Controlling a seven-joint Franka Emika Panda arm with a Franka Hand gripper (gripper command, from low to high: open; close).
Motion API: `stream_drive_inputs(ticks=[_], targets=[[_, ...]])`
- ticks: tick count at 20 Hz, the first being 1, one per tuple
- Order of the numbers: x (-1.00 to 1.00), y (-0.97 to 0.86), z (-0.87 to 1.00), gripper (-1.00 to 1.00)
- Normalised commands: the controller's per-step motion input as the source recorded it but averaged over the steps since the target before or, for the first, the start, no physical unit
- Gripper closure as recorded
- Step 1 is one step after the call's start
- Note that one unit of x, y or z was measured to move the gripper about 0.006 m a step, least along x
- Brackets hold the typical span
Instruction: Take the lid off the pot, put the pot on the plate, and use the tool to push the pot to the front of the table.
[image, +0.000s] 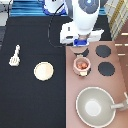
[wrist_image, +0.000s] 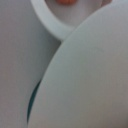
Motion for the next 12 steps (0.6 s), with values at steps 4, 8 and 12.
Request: stream_drive_inputs(ticks=[4,8,12], targets=[[-0.89,0.28,-0.78,1.00],[-0.23,0.33,-0.47,1.00],[0.00,0.32,-0.39,1.00]])
